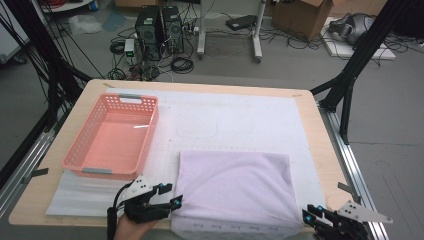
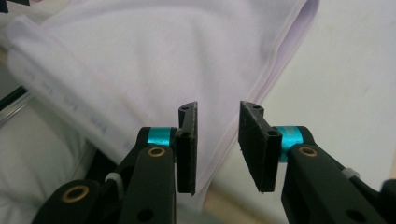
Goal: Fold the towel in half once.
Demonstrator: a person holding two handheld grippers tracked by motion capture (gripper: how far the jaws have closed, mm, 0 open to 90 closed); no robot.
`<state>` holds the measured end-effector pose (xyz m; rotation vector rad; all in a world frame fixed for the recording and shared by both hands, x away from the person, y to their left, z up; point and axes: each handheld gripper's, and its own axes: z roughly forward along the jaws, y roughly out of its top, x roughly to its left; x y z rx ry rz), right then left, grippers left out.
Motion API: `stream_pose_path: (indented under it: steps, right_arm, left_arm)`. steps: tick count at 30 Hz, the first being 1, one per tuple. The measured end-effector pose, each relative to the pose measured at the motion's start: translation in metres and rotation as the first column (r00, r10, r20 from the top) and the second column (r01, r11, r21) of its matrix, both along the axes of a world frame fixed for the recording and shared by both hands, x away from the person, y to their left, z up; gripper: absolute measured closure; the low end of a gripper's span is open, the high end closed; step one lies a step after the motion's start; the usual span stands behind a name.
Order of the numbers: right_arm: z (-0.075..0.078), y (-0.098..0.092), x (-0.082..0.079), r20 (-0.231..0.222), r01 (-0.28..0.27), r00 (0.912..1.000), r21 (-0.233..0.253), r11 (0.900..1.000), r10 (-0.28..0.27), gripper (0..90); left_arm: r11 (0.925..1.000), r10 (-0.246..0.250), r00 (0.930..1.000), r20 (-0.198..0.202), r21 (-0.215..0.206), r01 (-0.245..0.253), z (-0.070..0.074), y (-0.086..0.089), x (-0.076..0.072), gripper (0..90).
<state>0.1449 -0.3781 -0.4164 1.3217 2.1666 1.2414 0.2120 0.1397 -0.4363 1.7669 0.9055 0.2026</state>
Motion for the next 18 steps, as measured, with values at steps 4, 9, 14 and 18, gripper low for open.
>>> stream_pose_path:
  steps: [4,9,14,18]
  right_arm:
    - [0.002,0.006,0.030,0.027,0.000,0.9996,-0.028,1.000,0.001,68.5]
    - [-0.003,0.024,0.073,0.028,-0.019,0.9994,-0.060,0.998,0.020,70.8]
    - [-0.011,0.041,0.107,0.017,-0.032,0.9993,-0.064,0.997,0.033,73.1]
    - [-0.016,0.049,0.118,-0.002,-0.048,0.9989,-0.076,0.996,0.048,73.1]
  left_arm:
    - [0.9999,0.007,0.9999,0.008,-0.015,-0.007,0.008,-0.006,0.021,40.8]
    - [0.9980,0.046,0.9989,0.008,0.043,-0.046,0.011,-0.017,0.054,44.3]
    - [0.9826,0.120,0.9909,-0.061,0.150,-0.109,0.001,-0.031,0.089,56.7]
    - [0.9656,0.164,0.9849,-0.055,0.213,-0.149,-0.006,-0.039,0.104,63.6]
